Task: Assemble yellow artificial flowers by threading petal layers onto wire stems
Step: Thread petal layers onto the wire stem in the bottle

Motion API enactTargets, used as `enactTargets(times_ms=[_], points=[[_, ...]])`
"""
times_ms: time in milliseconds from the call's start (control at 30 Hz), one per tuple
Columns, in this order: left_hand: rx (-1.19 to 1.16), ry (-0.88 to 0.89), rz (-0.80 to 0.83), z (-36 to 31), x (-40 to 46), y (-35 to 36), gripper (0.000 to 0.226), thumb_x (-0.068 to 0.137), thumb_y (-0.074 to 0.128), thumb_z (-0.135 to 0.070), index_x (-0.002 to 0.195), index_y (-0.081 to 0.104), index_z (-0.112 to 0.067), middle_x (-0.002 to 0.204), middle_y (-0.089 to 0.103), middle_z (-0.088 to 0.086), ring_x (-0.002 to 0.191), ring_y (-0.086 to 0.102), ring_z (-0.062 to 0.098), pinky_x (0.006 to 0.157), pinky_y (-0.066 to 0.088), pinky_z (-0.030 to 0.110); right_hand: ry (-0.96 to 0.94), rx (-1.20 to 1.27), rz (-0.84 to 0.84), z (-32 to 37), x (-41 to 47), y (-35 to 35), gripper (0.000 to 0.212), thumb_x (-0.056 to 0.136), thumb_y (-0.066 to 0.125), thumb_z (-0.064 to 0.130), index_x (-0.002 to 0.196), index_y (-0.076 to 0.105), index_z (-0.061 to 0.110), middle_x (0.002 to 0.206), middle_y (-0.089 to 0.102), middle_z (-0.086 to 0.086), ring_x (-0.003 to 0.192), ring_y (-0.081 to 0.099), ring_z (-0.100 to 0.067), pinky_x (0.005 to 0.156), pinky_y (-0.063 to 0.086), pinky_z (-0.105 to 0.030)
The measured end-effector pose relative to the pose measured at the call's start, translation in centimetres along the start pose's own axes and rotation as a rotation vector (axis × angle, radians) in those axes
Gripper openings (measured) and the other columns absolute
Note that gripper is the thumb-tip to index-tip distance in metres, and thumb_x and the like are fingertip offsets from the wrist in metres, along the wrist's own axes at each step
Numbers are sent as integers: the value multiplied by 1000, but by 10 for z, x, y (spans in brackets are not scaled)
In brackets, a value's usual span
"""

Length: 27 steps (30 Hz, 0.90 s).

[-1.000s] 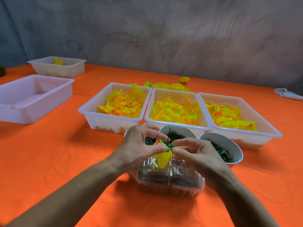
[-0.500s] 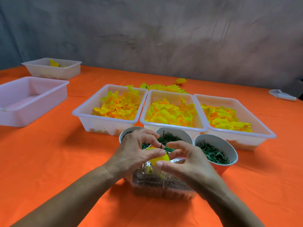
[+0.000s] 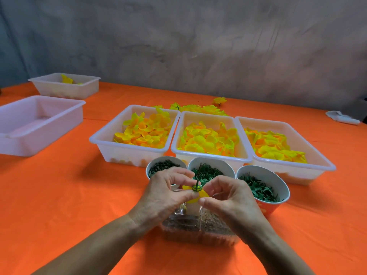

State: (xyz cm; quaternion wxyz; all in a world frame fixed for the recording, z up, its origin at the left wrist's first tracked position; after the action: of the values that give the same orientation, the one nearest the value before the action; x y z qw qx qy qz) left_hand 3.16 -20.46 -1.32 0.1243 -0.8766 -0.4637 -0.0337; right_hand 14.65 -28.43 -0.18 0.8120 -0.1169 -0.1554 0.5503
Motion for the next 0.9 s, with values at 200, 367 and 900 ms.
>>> enactTargets(times_ms=[200, 367, 900], points=[[94, 165, -62, -32, 3, -12, 18, 65, 85, -18, 80, 77, -24, 104, 68, -6, 104, 61, 3, 89, 46, 20, 3, 37, 14, 2, 0, 0, 15, 68, 78, -1, 70, 69, 12, 61, 66, -3, 54, 56, -7, 53, 43, -19], [126, 130, -52, -26, 7, -9, 9, 65, 84, -12, 70, 77, -15, 101, 68, -6, 101, 62, 6, 95, 47, 37, 8, 14, -7, 3, 0, -10, 13, 69, 80, 8, 73, 71, 16, 70, 70, -7, 64, 62, -9, 62, 50, -26], [57, 99, 59, -15, 16, -3, 10, 65, 85, -14, 69, 76, -16, 95, 71, -10, 96, 65, 5, 92, 49, 32, -103, -182, -187, 22, 63, -40, 6, 81, 70, 16, 83, 73, 21, 81, 71, 7, 80, 66, -7, 66, 50, -20]])
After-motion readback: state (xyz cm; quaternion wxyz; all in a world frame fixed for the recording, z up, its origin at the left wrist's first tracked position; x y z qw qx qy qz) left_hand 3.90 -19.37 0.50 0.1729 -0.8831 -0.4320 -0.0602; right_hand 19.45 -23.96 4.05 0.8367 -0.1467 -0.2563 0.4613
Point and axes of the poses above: each hand's wrist, its own x-axis towards the middle knuckle, its own y-axis out of the palm, z = x × y, the point moved 10 cm from there along x, towards the middle knuckle
